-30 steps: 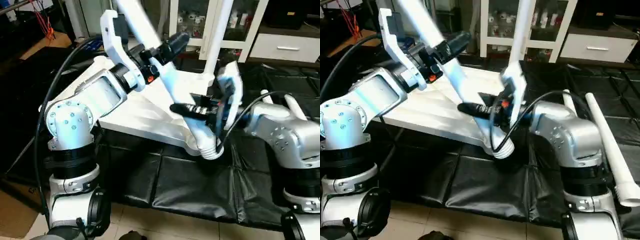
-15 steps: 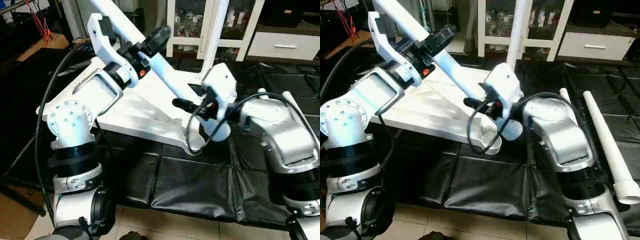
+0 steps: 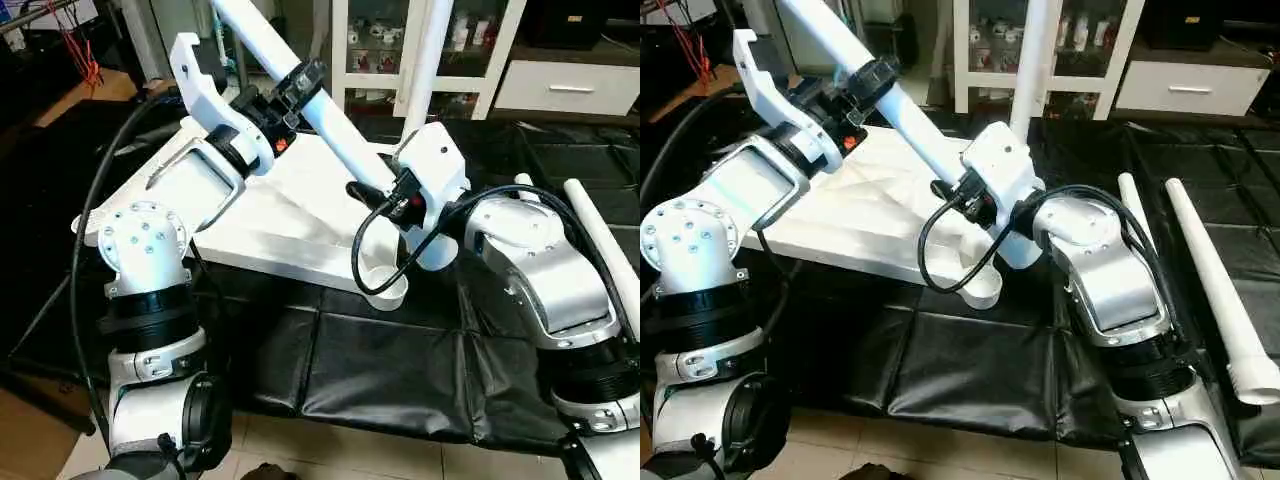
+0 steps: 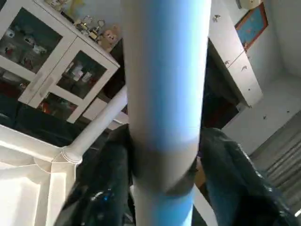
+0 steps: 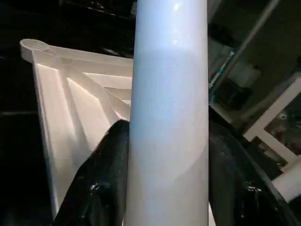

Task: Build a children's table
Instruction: Pick table leg

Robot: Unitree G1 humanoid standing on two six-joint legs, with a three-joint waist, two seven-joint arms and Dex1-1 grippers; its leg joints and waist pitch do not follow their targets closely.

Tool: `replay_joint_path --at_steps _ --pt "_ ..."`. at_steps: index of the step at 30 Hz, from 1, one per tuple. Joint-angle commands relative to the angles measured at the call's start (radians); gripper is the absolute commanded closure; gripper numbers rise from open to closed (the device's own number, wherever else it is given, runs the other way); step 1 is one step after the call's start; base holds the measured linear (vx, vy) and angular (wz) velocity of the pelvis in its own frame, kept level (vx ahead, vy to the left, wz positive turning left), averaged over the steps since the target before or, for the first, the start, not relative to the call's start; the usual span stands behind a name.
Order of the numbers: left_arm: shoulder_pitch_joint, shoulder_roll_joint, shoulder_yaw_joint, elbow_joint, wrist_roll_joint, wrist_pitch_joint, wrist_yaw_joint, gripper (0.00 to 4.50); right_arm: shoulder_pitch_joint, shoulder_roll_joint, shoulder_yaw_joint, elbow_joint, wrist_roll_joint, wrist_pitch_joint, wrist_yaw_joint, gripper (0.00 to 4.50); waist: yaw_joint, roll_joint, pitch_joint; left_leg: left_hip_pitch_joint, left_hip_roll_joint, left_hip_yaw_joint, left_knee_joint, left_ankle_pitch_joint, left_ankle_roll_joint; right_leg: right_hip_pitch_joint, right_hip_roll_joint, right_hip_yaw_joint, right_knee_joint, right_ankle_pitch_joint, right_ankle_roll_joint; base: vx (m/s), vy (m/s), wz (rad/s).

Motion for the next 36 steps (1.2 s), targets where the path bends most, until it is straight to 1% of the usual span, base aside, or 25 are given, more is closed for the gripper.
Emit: replay_joint_path --at_steps 1,2,3,4,6,8,12,13,14,16,18,20,21,23,25,27,28,29,31,32,34,35,36 --pt "-0.027 0.005 -0.011 -0.005 0.006 -0.014 -0.009 2.22 -0.012 -0.002 0.012 -0.007 -0.013 -0.008 -0.002 2.75 -0.005 0.0 -0.076 0.032 0.095 -0.062 -0.084 -0.204 -0.026 0.038 -0.102 0.062 -0.077 -0.148 -0.198 0.0 0.0 0.0" --pt "-0.025 0.01 -0.015 -0.006 0.016 -0.02 -0.012 2.36 -0.012 -0.003 0.018 -0.009 -0.016 -0.014 0.002 2.75 -0.007 0.0 -0.076 0.031 0.095 -0.062 -0.084 -0.205 -0.025 0.038 -0.102 0.062 -0.077 -0.149 -0.199 0.0 0.0 0.0" --pt "-0.023 0.011 -0.016 -0.007 0.017 -0.021 -0.014 2.45 -0.011 -0.005 0.022 -0.009 -0.019 -0.018 0.003 2.75 -0.012 -0.001 -0.075 0.031 0.094 -0.061 -0.084 -0.209 -0.024 0.038 -0.101 0.062 -0.077 -0.153 -0.199 0.0 0.0 0.0" --pt "-0.02 0.013 -0.016 -0.008 0.018 -0.021 -0.017 2.5 -0.011 -0.006 0.027 -0.008 -0.022 -0.024 0.005 2.75 -0.013 -0.001 -0.075 0.031 0.094 -0.061 -0.084 -0.21 -0.023 0.038 -0.102 0.062 -0.078 -0.155 -0.2 0.0 0.0 0.0" --pt "-0.017 0.016 -0.015 -0.008 0.019 -0.026 -0.021 2.58 -0.012 -0.008 0.033 -0.005 -0.025 -0.032 0.006 2.75 -0.015 0.002 -0.074 0.032 0.094 -0.062 -0.084 -0.214 -0.024 0.037 -0.101 0.062 -0.079 -0.161 -0.201 0.0 0.0 0.0" --pt "-0.016 0.018 -0.012 -0.01 0.019 -0.032 -0.02 2.76 -0.011 -0.01 0.035 -0.006 -0.026 -0.035 0.006 2.75 -0.016 -0.003 -0.074 0.032 0.094 -0.061 -0.084 -0.215 -0.023 0.038 -0.101 0.063 -0.079 -0.163 -0.203 0.0 0.0 0.0" --pt "-0.012 0.029 -0.017 -0.011 0.026 -0.045 -0.025 2.82 -0.01 -0.005 0.033 -0.007 -0.031 -0.036 0.008 2.75 -0.016 0.001 -0.074 0.033 0.095 -0.061 -0.084 -0.215 -0.022 0.036 -0.1 0.062 -0.078 -0.169 -0.202 0.0 0.0 0.0" --pt "-0.011 0.032 -0.018 -0.012 0.027 -0.046 -0.027 2.84 -0.011 -0.004 0.033 -0.007 -0.032 -0.035 0.008 2.75 -0.016 0.0 -0.073 0.034 0.095 -0.061 -0.085 -0.221 -0.024 0.035 -0.101 0.063 -0.079 -0.174 -0.201 0.0 0.0 0.0" --pt "-0.005 0.033 -0.018 -0.018 0.03 -0.049 -0.028 2.85 -0.008 -0.003 0.038 -0.008 -0.038 -0.04 0.008 2.75 -0.016 0.003 -0.073 0.034 0.095 -0.061 -0.085 -0.222 -0.026 0.035 -0.101 0.062 -0.078 -0.175 -0.2 0.0 0.0 0.0" --pt "-0.003 0.034 -0.018 -0.017 0.027 -0.047 -0.037 2.86 -0.008 -0.002 0.041 -0.005 -0.042 -0.045 0.007 2.75 -0.016 0.001 -0.073 0.034 0.095 -0.061 -0.085 -0.224 -0.03 0.035 -0.101 0.063 -0.079 -0.174 -0.198 0.0 0.0 0.0" --pt "-0.006 0.028 -0.012 -0.012 0.026 -0.054 -0.03 2.86 -0.011 -0.003 0.041 -0.002 -0.045 -0.049 0.006 2.75 -0.016 -0.006 -0.073 0.033 0.095 -0.06 -0.085 -0.217 -0.026 0.036 -0.102 0.064 -0.079 -0.17 -0.201 0.0 0.0 0.0" --pt "-0.006 0.028 -0.011 -0.007 0.032 -0.064 -0.031 2.87 -0.014 -0.003 0.044 0.002 -0.051 -0.058 0.004 2.75 -0.016 -0.003 -0.072 0.033 0.095 -0.06 -0.085 -0.217 -0.024 0.035 -0.103 0.064 -0.08 -0.183 -0.2 0.0 0.0 0.0" --pt "-0.006 0.029 -0.014 -0.007 0.034 -0.07 -0.037 2.87 -0.015 0.0 0.042 0.005 -0.047 -0.06 0.008 2.75 -0.015 -0.005 -0.072 0.033 0.095 -0.06 -0.085 -0.218 -0.023 0.035 -0.103 0.064 -0.08 -0.19 -0.198 0.0 0.0 0.0" --pt "-0.006 0.023 -0.009 -0.013 0.029 -0.082 -0.035 2.87 -0.019 0.008 0.042 0.014 -0.043 -0.069 0.012 2.75 -0.016 -0.005 -0.072 0.033 0.095 -0.059 -0.085 -0.221 -0.023 0.034 -0.103 0.064 -0.082 -0.195 -0.196 0.0 0.0 0.0" --pt "-0.005 0.021 -0.009 -0.015 0.028 -0.088 -0.035 2.87 -0.022 0.014 0.034 0.02 -0.039 -0.072 0.014 2.05 -0.016 -0.004 -0.072 0.033 0.095 -0.059 -0.085 -0.221 -0.023 0.033 -0.102 0.064 -0.081 -0.195 -0.196 0.0 0.0 0.0" --pt "-0.005 0.026 -0.011 -0.013 0.033 -0.091 -0.039 2.87 -0.024 0.015 0.029 0.022 -0.032 -0.07 0.018 2.05 -0.016 -0.005 -0.072 0.032 0.096 -0.06 -0.085 -0.216 -0.021 0.035 -0.102 0.064 -0.08 -0.186 -0.196 0.0 0.0 0.0" --pt "-0.005 0.03 -0.012 -0.012 0.039 -0.093 -0.039 2.88 -0.024 0.014 0.027 0.023 -0.028 -0.071 0.021 1.87 -0.016 -0.004 -0.072 0.032 0.096 -0.061 -0.086 -0.216 -0.019 0.034 -0.102 0.064 -0.08 -0.184 -0.195 0.0 0.0 0.0" --pt "-0.005 0.033 -0.011 -0.011 0.041 -0.095 -0.04 2.88 -0.024 0.015 0.024 0.023 -0.023 -0.071 0.024 1.87 -0.017 -0.006 -0.073 0.032 0.096 -0.06 -0.086 -0.215 -0.018 0.034 -0.102 0.064 -0.08 -0.182 -0.195 0.0 0.0 0.0" --pt "-0.004 0.044 -0.011 -0.005 0.046 -0.1 -0.05 2.88 -0.022 0.022 0.015 0.022 0.0 -0.07 0.037 1.59 -0.017 -0.011 -0.072 0.032 0.096 -0.059 -0.086 -0.213 -0.016 0.034 -0.103 0.065 -0.08 -0.191 -0.196 0.0 0.0 0.0" --pt "-0.003 0.049 -0.013 -0.002 0.052 -0.103 -0.055 2.88 -0.021 0.025 0.011 0.021 0.009 -0.074 0.043 1.57 -0.016 -0.011 -0.072 0.032 0.095 -0.059 -0.085 -0.209 -0.012 0.034 -0.104 0.065 -0.081 -0.195 -0.194 0.0 0.0 0.0" --pt "0.004 0.065 -0.022 -0.001 0.062 -0.111 -0.079 2.88 -0.013 0.049 -0.016 0.003 0.071 -0.056 0.068 1.52 -0.016 -0.004 -0.071 0.032 0.096 -0.059 -0.085 -0.213 -0.009 0.032 -0.104 0.066 -0.081 -0.205 -0.193 0.0 0.0 0.0" --pt "0.007 0.072 -0.025 -0.004 0.063 -0.113 -0.09 2.88 -0.009 0.065 -0.039 -0.013 0.116 -0.035 0.08 1.26 -0.018 -0.006 -0.071 0.033 0.096 -0.06 -0.086 -0.22 -0.007 0.032 -0.103 0.066 -0.083 -0.208 -0.19 0.0 0.0 0.0" --pt "0.013 0.082 -0.03 -0.008 0.063 -0.11 -0.105 2.88 -0.003 0.081 -0.067 -0.029 0.166 -0.01 0.093 1.26 -0.017 -0.001 -0.072 0.034 0.096 -0.061 -0.087 -0.22 -0.005 0.033 -0.104 0.066 -0.081 -0.206 -0.191 0.0 0.0 0.0"
